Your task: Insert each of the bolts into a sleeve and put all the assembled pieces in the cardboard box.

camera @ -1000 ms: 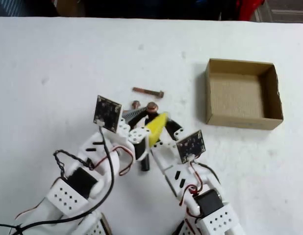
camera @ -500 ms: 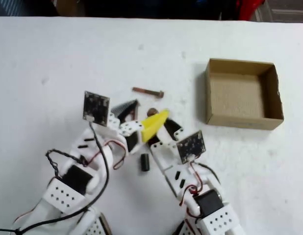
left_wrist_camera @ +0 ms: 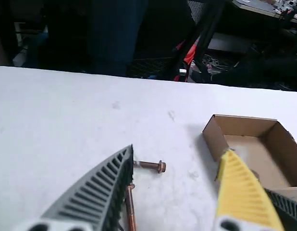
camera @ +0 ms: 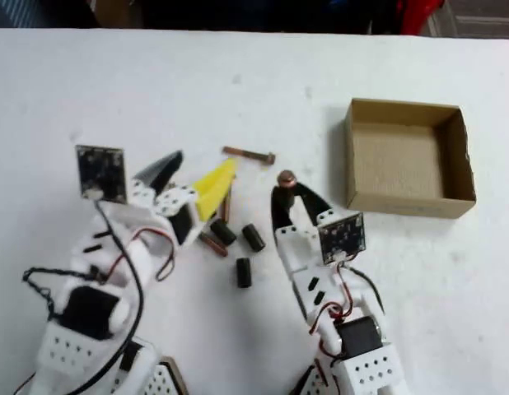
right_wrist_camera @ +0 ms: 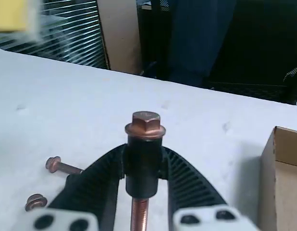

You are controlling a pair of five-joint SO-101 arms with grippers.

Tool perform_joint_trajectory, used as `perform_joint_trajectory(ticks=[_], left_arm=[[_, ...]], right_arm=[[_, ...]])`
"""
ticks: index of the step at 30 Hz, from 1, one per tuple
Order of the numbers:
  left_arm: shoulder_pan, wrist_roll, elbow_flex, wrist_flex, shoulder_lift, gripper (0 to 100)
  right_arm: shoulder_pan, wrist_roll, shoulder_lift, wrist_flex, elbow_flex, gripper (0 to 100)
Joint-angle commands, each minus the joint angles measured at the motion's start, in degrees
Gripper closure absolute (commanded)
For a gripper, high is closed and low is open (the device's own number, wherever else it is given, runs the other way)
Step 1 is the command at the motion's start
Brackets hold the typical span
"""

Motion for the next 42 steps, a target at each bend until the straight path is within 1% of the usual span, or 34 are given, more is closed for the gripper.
perform_joint_trajectory(ticks=[1, 4, 7, 12, 15, 18, 21, 26, 28, 31, 38, 42], left_arm=[[-2.86, -2.11, -3.34, 7.56, -6.99, 84], [-4.35, -7.74, -3.34, 11.78, -11.47, 93], [-6.02, -10.02, -3.25, 16.18, -14.9, 98], [-9.45, -10.02, -2.73, 21.45, -16.84, 98], [-12.53, -10.02, 1.14, 21.54, -16.92, 98], [-15.52, -10.11, 4.48, 21.45, -17.01, 98], [-16.84, -10.11, 5.63, 21.71, -17.01, 98], [-16.84, -10.2, 5.45, 21.98, -17.01, 98], [-16.84, -10.81, 5.63, 21.98, -17.01, 98], [-16.75, -13.89, 5.36, 23.38, -17.01, 98], [-16.84, -14.07, 5.63, 24.88, -17.27, 98], [-16.84, -14.15, 5.63, 27.43, -22.2, 98]], right_arm=[[2.33, -0.18, -0.84, 0.13, -1.23, 98.2], [7.16, -0.18, -0.84, 4.97, -4.75, 98.2], [11.3, -0.18, -0.84, 13.14, -11.16, 98.2], [13.67, 0.18, -0.31, 23.52, -19.96, 98.1], [13.49, 4.66, -0.22, 28.88, -25.58, 98.1], [13.58, 5.36, -0.22, 33.36, -30.59, 98.1], [13.67, 5.45, 2.68, 35.38, -34.46, 98.1], [13.93, 5.45, 17.1, 35.65, -42.46, 98.1], [15.34, 5.45, 23.87, 35.38, -45.89, 98.1], [17.98, 5.45, 33.45, 35.38, -51.78, 98.1], [22.37, 5.54, 52.53, 35.38, -63.38, 98.1], [24.57, 5.54, 62.2, 35.38, -69.19, 98.1]])
